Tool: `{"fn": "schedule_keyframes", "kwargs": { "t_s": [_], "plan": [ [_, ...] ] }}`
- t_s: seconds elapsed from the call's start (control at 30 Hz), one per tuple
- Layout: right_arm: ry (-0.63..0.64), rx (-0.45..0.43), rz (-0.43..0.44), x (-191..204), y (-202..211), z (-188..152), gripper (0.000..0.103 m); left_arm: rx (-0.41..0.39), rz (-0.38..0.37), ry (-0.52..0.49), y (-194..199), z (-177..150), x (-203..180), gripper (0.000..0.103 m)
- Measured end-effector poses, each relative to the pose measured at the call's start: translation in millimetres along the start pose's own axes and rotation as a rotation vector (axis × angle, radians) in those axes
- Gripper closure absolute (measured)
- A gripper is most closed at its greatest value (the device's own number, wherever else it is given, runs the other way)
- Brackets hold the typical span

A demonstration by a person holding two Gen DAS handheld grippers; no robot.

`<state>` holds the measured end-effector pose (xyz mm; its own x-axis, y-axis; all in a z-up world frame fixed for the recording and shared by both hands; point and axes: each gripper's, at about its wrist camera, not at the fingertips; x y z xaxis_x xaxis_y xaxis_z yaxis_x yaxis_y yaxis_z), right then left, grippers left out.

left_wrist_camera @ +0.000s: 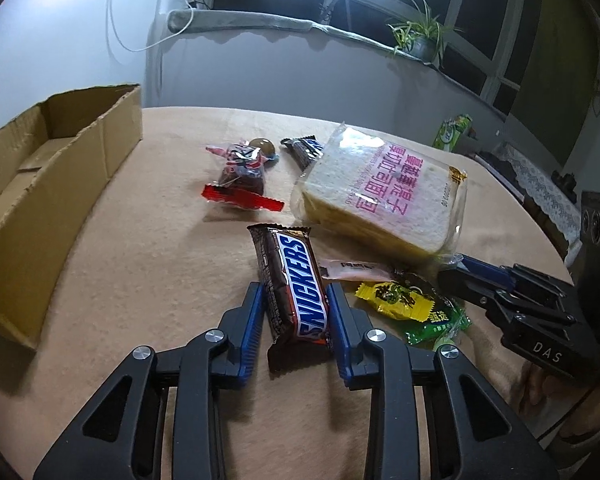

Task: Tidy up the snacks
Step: 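Reach both grippers toward the snacks and close the left gripper on the Snickers bar, then lift the Snickers bar with the left gripper while the right gripper grasps the green-wrapped candy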

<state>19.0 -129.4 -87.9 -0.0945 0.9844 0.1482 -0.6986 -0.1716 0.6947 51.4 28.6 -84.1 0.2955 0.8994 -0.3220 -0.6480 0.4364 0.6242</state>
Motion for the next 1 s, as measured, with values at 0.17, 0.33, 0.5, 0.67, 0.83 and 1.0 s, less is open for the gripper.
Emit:
{"fn": "schedule_keyframes", "kwargs": {
  "t_s": [0.17, 0.33, 0.5, 0.67, 0.83, 1.0],
  "plan": [
    [-0.013, -0.018, -0.013, -2.5, 10.5, -1.3, 0.078, -0.015, -0.006, 0.018, 7.0, -0.8, 4.5, 0.073],
    [-0.036, -0.046, -0.049, -12.2, 24.6, 1.7, 0.078, -0.040, -0.010, 0.015, 18.8, -0.1, 3.2, 0.073],
    [-0.053, -0.077, -0.078, -21.7, 38.6, 7.3, 0.078, -0.067, -0.011, 0.008, 30.0, 2.8, 1.1, 0.073],
    [-0.051, -0.106, -0.089, -21.5, 50.3, 14.2, 0.078, -0.091, -0.005, -0.005, 40.7, 5.9, -1.9, 0.073],
    [-0.034, -0.131, -0.087, -14.7, 59.6, 23.4, 0.078, -0.121, 0.004, -0.010, 53.1, 10.5, -1.6, 0.073],
    [-0.015, -0.151, -0.077, -4.4, 63.8, 34.6, 0.078, -0.159, 0.024, -0.007, 69.4, 17.5, 3.0, 0.073]
  ]
}}
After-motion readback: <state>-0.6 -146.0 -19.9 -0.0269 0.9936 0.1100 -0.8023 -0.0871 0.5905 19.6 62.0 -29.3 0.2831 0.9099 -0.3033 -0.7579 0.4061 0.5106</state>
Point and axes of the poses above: each gripper's, at about its wrist camera, not at the fingertips, and y roughly against the way its jaws point, x to its left, z to its top, and after that the axes turned 9 degrees about -z, right-handed
